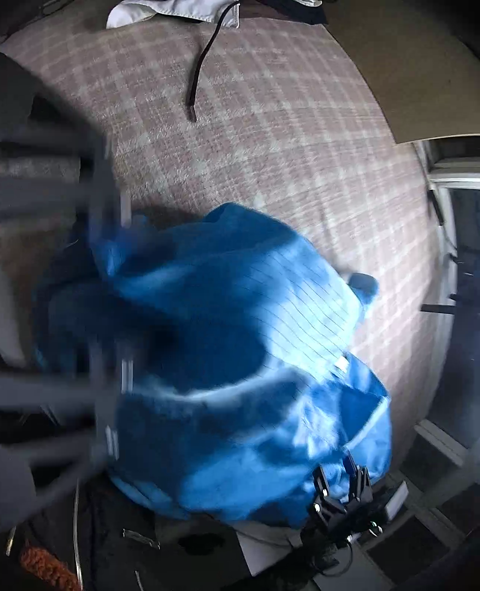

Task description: Fold clothes

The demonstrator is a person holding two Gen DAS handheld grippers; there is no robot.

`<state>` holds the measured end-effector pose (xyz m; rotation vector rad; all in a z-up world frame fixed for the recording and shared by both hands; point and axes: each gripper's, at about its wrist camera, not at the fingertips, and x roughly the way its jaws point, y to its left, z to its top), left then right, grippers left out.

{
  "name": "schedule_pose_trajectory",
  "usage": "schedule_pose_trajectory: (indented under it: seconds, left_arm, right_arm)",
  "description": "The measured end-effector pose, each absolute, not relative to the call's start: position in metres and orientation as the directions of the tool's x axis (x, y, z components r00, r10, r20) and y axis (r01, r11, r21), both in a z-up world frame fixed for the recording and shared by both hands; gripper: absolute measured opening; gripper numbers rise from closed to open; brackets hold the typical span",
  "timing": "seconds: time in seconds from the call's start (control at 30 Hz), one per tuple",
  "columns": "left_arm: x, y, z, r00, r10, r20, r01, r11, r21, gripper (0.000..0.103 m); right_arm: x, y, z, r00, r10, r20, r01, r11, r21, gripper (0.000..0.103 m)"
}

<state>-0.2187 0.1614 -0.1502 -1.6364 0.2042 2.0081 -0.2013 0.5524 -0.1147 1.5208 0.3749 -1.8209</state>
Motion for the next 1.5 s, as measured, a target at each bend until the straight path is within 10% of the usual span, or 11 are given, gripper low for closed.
schedule_pose_trajectory:
  seconds: [0.03,0.1,0.13,0.2,0.5,1.03,1.23,1.37,1.5]
  left_arm:
    - [-0.220,0.163,-0.155,-0.126,0.298,-0.946,-0.495,-0.845,-0.200,0.071]
    - [-0.223,0.166,-0.163,-0.127,0.288,-0.949,-0.493,-0.849,-0.191,0.059]
    - [-0.224,0.166,-0.165,-0.124,0.295,-0.948,-0.487,-0.850,-0.201,0.029]
    - [-0.223,0.167,-0.166,-0.120,0.300,-0.946,-0.478,-0.853,-0.210,0.000]
    - [-0.188,0.138,-0.074,-0.306,0.385,-0.871,-0.474,-0.855,-0.211,0.000]
    - [-0.109,0.050,0.296,-0.839,0.332,-0.431,-0.450,-0.869,0.206,0.000]
    - [-0.063,0.005,0.290,-0.839,0.309,-0.448,-0.445,-0.864,0.236,0.000]
    - [-0.035,-0.044,0.187,-0.769,0.183,-0.613,-0.390,-0.893,0.223,0.000]
    - [-0.049,-0.106,0.101,-0.658,0.069,-0.750,-0.233,-0.966,0.116,0.000]
  right_arm:
    - [-0.197,0.552,-0.117,-0.045,-0.346,-0.937,0.683,-0.695,0.224,0.063]
    - [-0.186,0.548,-0.120,-0.075,-0.340,-0.937,0.690,-0.696,0.197,0.021]
    - [-0.180,0.546,-0.120,-0.102,-0.325,-0.940,0.694,-0.700,0.167,0.018]
    - [-0.167,0.541,-0.117,-0.150,-0.297,-0.943,0.693,-0.712,0.114,0.006]
    - [-0.111,0.542,-0.020,-0.478,-0.217,-0.851,0.519,-0.852,-0.074,0.001]
    - [0.011,0.527,0.354,-0.969,0.152,-0.196,-0.089,-0.951,-0.297,0.001]
    - [0.025,0.507,0.314,-0.908,0.025,-0.418,0.091,-0.962,-0.257,0.008]
    - [0.010,0.466,0.204,-0.810,-0.125,-0.573,0.312,-0.919,-0.242,0.059]
    - [-0.006,0.401,0.095,-0.691,-0.260,-0.674,0.543,-0.803,-0.247,0.061]
